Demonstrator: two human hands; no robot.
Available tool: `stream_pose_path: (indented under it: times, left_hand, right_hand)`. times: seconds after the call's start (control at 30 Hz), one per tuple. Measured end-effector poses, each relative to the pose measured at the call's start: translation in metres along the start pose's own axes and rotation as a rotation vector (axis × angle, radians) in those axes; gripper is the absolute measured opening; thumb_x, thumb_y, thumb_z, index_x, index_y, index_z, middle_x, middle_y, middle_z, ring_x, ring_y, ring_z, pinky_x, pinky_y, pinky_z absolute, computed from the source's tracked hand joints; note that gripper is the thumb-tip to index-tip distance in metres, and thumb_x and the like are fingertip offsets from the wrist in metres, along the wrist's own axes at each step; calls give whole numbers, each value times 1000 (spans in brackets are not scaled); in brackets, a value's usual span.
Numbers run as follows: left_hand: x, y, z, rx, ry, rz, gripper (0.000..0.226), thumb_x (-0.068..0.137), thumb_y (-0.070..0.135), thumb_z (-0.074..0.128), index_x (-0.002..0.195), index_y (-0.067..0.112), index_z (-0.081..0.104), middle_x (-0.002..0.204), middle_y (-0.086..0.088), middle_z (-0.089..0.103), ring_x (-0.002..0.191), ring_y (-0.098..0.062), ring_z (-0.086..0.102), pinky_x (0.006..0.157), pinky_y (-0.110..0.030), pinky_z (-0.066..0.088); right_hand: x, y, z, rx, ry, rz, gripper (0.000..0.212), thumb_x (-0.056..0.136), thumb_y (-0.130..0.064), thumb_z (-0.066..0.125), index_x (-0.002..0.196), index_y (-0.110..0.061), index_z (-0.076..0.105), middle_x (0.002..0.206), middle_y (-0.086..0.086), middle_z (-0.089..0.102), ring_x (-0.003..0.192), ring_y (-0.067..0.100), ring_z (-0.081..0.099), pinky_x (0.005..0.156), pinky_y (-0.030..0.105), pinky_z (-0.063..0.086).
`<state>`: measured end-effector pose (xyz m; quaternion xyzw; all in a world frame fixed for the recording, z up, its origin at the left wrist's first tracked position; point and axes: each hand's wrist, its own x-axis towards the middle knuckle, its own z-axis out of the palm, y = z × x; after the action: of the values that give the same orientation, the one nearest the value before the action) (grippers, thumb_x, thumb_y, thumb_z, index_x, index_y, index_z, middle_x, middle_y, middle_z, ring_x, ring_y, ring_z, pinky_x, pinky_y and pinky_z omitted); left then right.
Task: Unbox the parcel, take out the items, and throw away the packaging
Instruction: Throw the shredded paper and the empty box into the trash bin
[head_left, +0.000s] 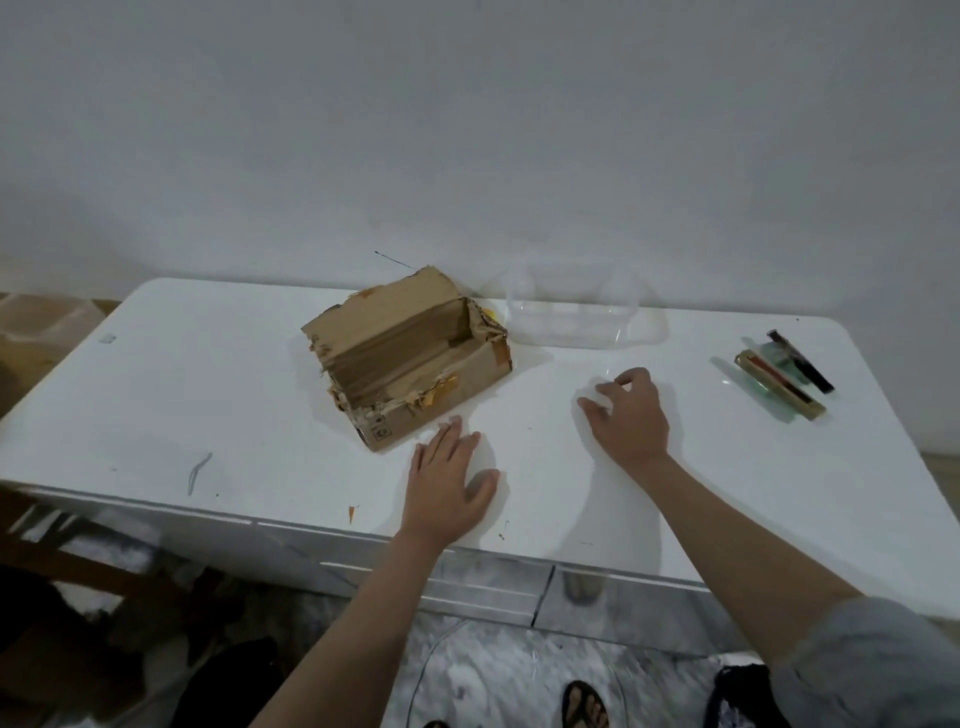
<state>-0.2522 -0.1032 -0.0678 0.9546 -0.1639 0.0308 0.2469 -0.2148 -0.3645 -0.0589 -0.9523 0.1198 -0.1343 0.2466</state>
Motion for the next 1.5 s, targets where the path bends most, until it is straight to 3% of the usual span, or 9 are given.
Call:
stream_pose_path:
  times: [0.17, 0.37, 0.43, 0.63, 0.83, 1.07, 1.17, 1.33, 1.5]
  left_hand:
    - [-17, -4, -8, -176, 109, 63, 53, 87, 44, 50, 126, 9, 57, 140, -10, 50, 130, -25, 45, 106, -45, 38]
    - [-46, -40, -34, -157, 326, 51, 37, 87, 33, 54, 112, 8, 65, 123, -9, 61, 113, -24, 55, 93, -45, 47]
    - [-48, -68, -54, -121, 414, -12, 37, 86, 33, 51, 108, 6, 65, 119, -11, 62, 110, -26, 56, 92, -46, 47]
    - [-44, -195, -133, 21, 542, -386, 50, 89, 40, 44, 115, 2, 63, 127, -20, 57, 118, -37, 52, 102, -55, 36]
    - [-34, -288, -184, 208, 302, -749, 48, 100, 34, 32, 138, 8, 45, 151, -15, 33, 139, -36, 28, 110, -66, 8]
    - [-31, -307, -177, 188, 337, -777, 42, 100, 31, 32, 136, 16, 47, 152, -9, 34, 139, -30, 27, 113, -60, 8]
    - [-31, -309, -176, 199, 353, -765, 41, 99, 32, 34, 135, 17, 48, 151, -9, 35, 138, -30, 30, 112, -60, 12]
    - [-31, -309, -174, 209, 361, -765, 42, 99, 35, 35, 134, 17, 49, 151, -9, 35, 138, -30, 30, 112, -58, 12]
    - [-31, -309, -173, 192, 376, -754, 51, 95, 40, 27, 133, 16, 51, 150, -10, 37, 137, -31, 31, 112, -59, 12]
  right_hand:
    - [-18, -5, 5, 59, 65, 7, 14, 86, -15, 64, 80, -3, 67, 82, 11, 59, 80, 31, 56, 64, 35, 46]
    - [-42, -29, 3, -84, -7, -8, 54, 91, -38, 54, 48, -20, 27, 41, -7, 31, 44, 22, 44, 45, 24, 27]
    - [-55, -50, 8, 11, 48, -20, 55, 89, -36, 57, 46, -19, 26, 38, -8, 28, 39, 20, 42, 43, 22, 25]
    - [-96, -160, 59, 377, -17, -241, 39, 86, -33, 62, 57, -19, 42, 45, -9, 36, 40, 11, 39, 40, 25, 33]
    - [-107, -278, 123, 482, -129, -304, 28, 81, -47, 58, 76, -19, 59, 65, -13, 51, 62, 8, 54, 53, 28, 45]
    - [-96, -356, 179, 317, -420, -370, 48, 79, -49, 68, 115, -18, 63, 114, 0, 60, 93, 21, 64, 76, 36, 54]
    - [-90, -377, 187, 245, -471, -463, 57, 78, -53, 67, 125, -21, 60, 117, 0, 57, 98, 21, 62, 78, 34, 52]
    - [-87, -384, 194, 211, -484, -519, 36, 84, -47, 63, 112, -27, 69, 109, -2, 56, 88, 18, 62, 71, 30, 49]
    - [-88, -381, 198, 208, -423, -544, 21, 89, -33, 57, 94, -16, 69, 105, 0, 57, 77, 24, 63, 59, 33, 50]
